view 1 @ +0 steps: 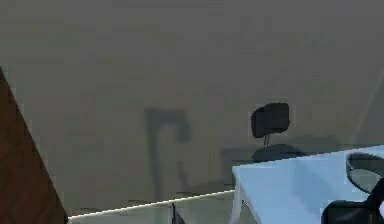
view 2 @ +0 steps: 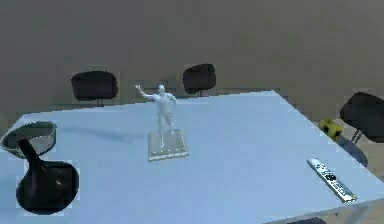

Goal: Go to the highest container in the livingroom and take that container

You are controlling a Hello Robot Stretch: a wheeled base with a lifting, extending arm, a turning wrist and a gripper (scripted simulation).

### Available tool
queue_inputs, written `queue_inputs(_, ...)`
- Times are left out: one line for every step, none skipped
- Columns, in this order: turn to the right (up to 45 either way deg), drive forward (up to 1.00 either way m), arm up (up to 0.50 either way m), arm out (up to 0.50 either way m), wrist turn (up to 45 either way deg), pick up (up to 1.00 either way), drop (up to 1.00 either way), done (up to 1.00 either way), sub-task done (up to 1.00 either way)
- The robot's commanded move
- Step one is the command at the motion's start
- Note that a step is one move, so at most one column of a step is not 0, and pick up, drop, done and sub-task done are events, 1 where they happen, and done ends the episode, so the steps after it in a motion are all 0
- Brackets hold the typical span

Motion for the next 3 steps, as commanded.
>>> queue_inputs(-36.0, 0.00, 0.00, 0.00, 0.0, 0.00, 0.00, 0.00, 0.00)
queue_inputs(0.0, 0.00, 0.50, 0.00, 0.0, 0.00, 0.00, 0.00, 0.00)
queue_inputs(0.0, 0.00, 0.38, 0.00, 0.0, 0.00, 0.00, 0.00, 0.00)
